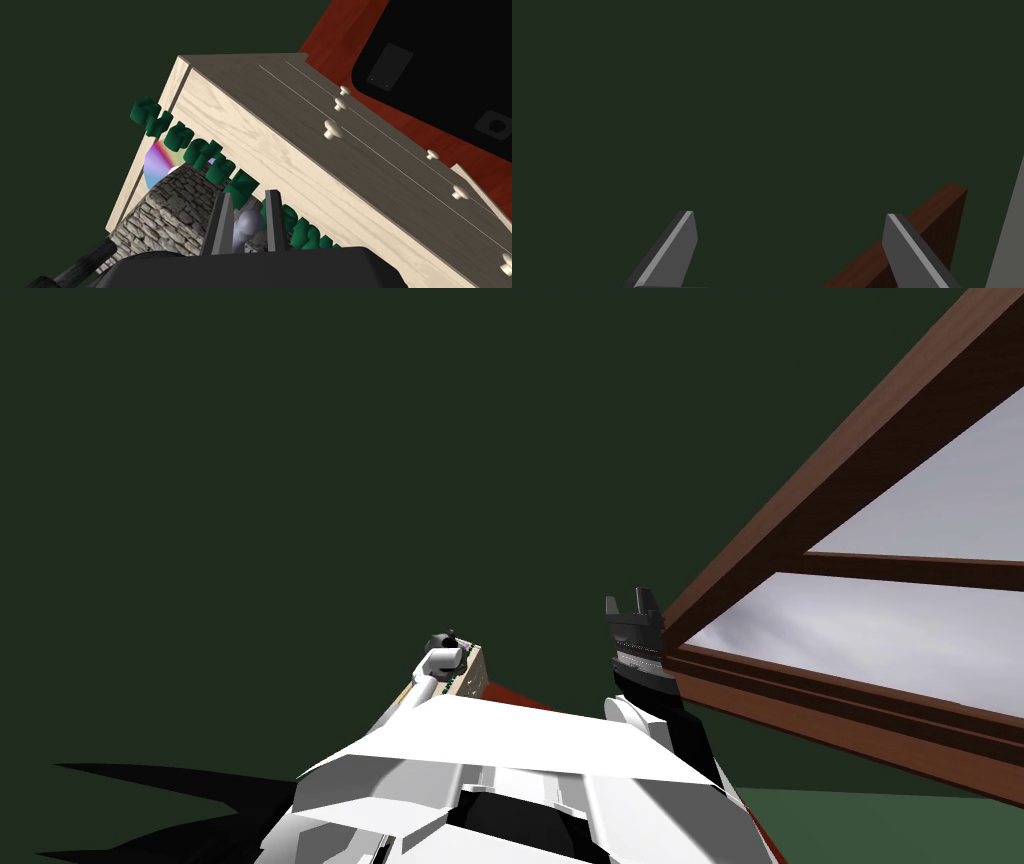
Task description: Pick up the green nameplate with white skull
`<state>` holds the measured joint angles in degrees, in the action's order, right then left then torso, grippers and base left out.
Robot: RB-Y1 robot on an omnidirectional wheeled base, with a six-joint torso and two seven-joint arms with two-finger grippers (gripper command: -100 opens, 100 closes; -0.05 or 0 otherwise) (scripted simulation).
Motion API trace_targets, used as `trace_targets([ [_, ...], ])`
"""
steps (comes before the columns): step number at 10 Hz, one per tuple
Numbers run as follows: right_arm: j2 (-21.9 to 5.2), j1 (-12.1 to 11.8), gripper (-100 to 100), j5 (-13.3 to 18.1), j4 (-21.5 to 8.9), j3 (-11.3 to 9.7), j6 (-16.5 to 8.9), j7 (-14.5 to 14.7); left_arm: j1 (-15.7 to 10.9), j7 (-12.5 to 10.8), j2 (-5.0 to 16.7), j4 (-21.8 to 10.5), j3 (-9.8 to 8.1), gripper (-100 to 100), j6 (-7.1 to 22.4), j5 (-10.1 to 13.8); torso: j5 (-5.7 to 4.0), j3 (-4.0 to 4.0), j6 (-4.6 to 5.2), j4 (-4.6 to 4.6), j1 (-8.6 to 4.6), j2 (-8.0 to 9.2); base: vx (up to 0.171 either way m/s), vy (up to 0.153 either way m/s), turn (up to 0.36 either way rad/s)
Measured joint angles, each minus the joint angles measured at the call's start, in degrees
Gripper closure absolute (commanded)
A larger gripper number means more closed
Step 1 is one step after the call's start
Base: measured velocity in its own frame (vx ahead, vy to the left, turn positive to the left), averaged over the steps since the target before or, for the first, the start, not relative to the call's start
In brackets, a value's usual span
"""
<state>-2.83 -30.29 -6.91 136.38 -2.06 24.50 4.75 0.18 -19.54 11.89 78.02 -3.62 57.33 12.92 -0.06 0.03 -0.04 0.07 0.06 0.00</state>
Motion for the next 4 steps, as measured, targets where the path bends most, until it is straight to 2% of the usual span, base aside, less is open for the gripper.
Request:
trace_targets([
  [3,0.00,0.00,0,0.00,0.00,0.00,0.00,0.00,0.09,-0.54,0.81,2.80,-0.09,100,2.59,0.48,0.00,0.06,-0.01,0.02,-0.01,0.09,-0.025,-0.003,0.001],
  [4,0.00,0.00,0,0.00,0.00,0.00,0.00,0.00,0.09,-0.59,0.84,2.89,-0.09,0,2.77,0.50,0.01,0.02,0.00,0.00,0.00,0.04,0.000,0.000,0.000],
])
